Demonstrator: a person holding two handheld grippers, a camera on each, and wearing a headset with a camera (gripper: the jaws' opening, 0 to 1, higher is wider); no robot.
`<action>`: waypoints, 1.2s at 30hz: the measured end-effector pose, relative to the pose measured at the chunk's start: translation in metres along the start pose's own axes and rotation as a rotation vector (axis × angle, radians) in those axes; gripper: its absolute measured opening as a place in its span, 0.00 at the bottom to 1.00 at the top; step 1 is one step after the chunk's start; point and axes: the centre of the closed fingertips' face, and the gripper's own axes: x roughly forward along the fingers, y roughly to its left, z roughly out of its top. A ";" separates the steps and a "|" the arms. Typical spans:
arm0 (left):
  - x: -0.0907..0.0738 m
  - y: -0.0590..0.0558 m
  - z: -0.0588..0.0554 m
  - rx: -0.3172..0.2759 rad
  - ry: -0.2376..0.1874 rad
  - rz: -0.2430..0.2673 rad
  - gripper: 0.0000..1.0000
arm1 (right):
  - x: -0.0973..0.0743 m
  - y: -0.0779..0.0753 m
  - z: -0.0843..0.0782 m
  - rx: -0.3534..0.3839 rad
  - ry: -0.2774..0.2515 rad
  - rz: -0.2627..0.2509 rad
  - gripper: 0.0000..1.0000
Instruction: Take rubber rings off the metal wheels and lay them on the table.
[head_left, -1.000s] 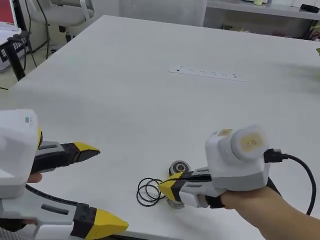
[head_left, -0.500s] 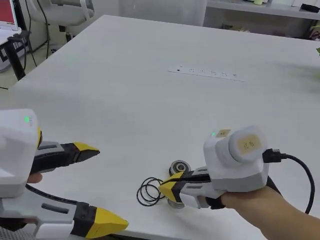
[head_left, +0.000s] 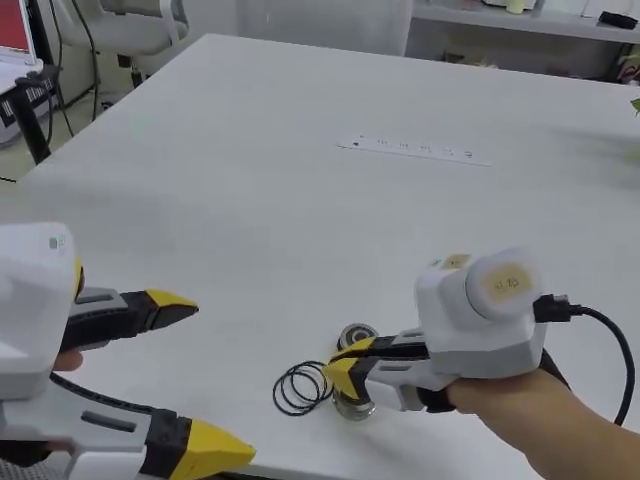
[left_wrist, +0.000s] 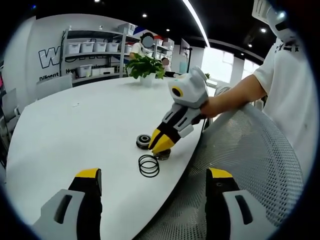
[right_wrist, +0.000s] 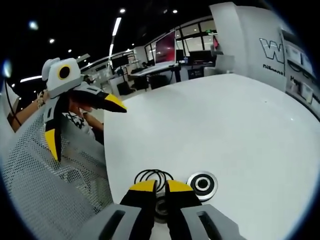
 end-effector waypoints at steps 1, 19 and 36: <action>0.000 0.000 0.000 0.000 0.001 0.000 0.83 | -0.001 -0.001 0.001 0.004 -0.003 -0.003 0.03; 0.000 -0.005 0.006 0.064 0.015 -0.035 0.88 | -0.021 -0.042 0.015 0.060 -0.104 -0.085 0.10; 0.021 0.014 0.082 0.286 -0.032 -0.064 0.83 | -0.029 -0.070 -0.003 0.093 -0.052 -0.161 0.12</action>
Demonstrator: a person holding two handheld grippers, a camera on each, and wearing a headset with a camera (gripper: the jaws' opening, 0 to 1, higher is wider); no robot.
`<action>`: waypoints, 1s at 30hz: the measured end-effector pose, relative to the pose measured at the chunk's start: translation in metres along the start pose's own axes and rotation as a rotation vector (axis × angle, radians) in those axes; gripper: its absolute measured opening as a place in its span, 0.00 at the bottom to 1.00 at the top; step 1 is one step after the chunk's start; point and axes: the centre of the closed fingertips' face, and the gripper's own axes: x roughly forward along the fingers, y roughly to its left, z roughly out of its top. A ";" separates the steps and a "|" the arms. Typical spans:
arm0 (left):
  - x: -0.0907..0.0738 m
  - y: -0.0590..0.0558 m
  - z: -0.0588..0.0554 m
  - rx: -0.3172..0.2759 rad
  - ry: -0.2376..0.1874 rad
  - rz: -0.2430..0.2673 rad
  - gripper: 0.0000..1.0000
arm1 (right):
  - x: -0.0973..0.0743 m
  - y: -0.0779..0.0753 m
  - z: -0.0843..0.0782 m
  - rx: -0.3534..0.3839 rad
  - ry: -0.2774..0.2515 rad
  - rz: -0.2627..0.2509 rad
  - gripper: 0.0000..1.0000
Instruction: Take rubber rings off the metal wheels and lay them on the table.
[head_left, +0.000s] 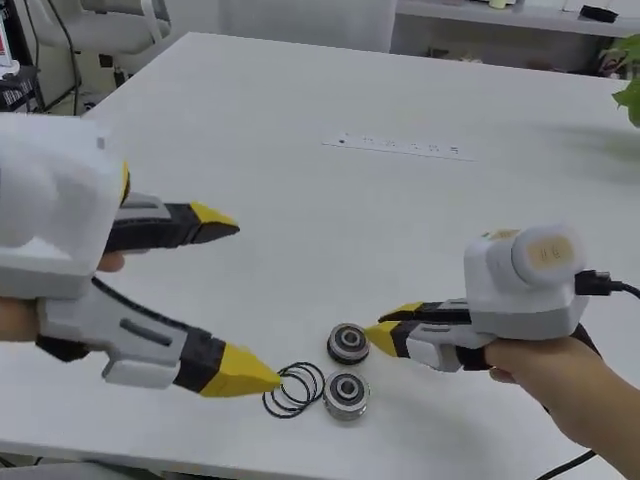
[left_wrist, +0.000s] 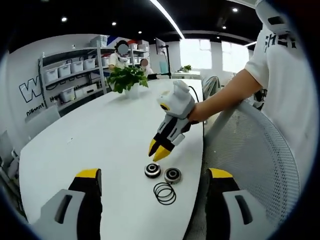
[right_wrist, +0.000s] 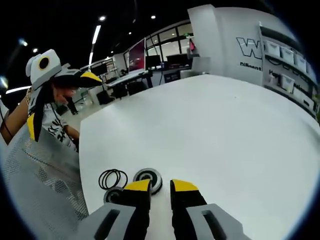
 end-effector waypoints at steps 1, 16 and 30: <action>0.003 0.003 0.005 0.015 -0.003 -0.004 0.82 | -0.001 -0.001 0.002 0.024 -0.012 0.003 0.12; 0.058 0.019 0.042 0.127 -0.050 -0.094 0.68 | -0.004 -0.011 -0.005 0.041 0.009 -0.022 0.11; 0.097 0.033 0.004 0.003 -0.095 -0.033 0.45 | 0.000 -0.006 -0.016 0.031 0.052 0.004 0.12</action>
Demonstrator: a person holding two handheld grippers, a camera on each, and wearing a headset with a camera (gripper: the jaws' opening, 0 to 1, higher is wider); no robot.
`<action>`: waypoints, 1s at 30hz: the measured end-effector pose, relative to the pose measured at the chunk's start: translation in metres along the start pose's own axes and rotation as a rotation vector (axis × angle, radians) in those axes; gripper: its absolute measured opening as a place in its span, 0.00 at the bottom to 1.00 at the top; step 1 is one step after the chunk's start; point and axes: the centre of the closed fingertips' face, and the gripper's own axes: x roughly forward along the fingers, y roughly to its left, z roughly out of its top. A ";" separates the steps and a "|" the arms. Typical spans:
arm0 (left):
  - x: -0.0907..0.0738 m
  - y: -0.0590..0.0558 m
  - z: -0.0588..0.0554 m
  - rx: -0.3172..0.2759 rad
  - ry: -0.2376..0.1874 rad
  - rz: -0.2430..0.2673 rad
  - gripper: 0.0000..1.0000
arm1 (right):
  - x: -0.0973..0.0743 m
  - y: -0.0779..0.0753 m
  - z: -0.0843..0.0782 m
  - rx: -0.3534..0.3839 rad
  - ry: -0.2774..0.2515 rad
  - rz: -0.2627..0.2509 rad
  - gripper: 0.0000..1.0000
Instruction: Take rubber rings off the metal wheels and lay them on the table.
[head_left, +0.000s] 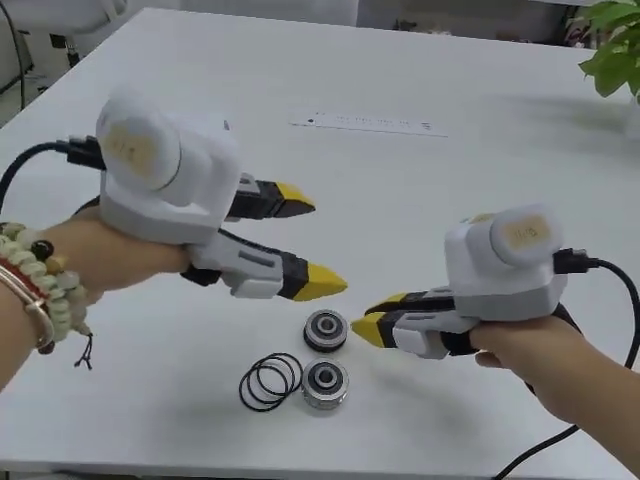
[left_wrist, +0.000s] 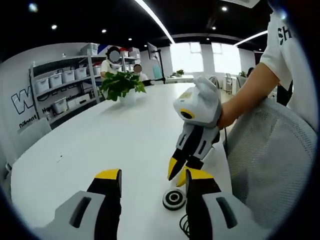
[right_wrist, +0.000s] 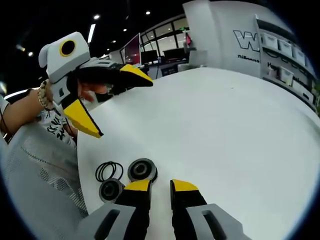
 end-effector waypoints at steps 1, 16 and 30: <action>0.001 -0.002 -0.005 0.004 0.001 -0.010 0.42 | 0.000 0.001 -0.001 -0.002 0.003 0.004 0.12; 0.016 -0.027 -0.059 0.012 0.140 -0.089 0.31 | 0.009 0.020 -0.014 -0.105 0.070 0.067 0.14; 0.027 -0.033 -0.072 0.044 0.179 -0.102 0.16 | 0.013 0.025 -0.011 -0.128 0.044 0.076 0.20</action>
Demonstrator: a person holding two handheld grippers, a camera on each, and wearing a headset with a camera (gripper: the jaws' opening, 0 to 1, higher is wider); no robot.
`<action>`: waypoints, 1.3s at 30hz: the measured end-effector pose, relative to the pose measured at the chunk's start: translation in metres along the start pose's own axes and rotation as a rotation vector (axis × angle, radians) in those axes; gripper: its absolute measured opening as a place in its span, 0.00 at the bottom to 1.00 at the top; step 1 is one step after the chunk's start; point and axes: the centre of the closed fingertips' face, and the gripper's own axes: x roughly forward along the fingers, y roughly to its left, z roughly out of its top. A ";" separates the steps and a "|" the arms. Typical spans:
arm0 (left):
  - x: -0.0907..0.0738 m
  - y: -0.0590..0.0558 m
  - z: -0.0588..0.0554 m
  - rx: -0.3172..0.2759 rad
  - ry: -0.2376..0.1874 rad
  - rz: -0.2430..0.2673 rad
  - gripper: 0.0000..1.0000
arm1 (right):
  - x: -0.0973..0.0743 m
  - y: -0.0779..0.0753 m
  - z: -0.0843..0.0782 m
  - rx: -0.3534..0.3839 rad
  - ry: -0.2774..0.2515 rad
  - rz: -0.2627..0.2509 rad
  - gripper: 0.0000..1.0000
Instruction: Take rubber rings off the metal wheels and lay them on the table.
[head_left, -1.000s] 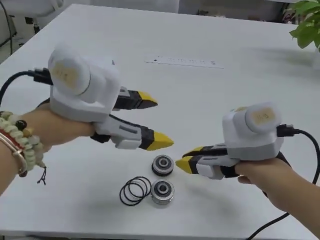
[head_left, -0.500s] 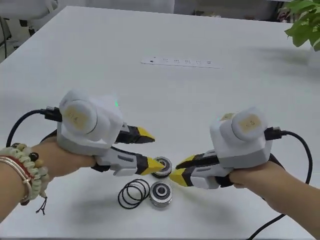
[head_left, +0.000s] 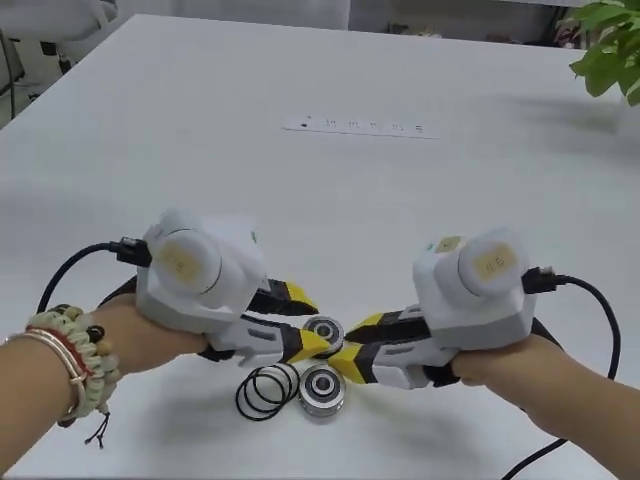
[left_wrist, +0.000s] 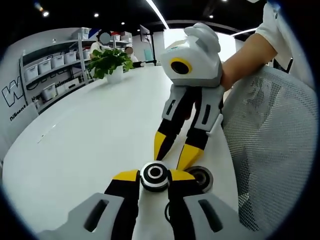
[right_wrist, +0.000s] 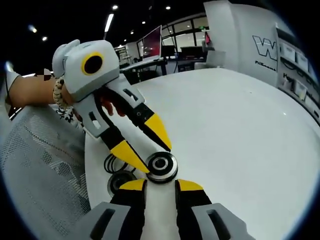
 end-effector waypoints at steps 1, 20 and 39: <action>0.000 0.000 0.001 -0.004 -0.003 0.000 0.16 | 0.000 0.000 0.000 -0.002 0.000 -0.001 0.20; 0.003 -0.002 0.000 -0.078 -0.022 -0.006 0.09 | 0.001 0.000 0.002 0.008 -0.020 -0.006 0.19; 0.003 -0.002 -0.001 -0.100 -0.039 -0.005 0.09 | -0.002 -0.007 -0.003 -0.108 0.016 -0.043 0.00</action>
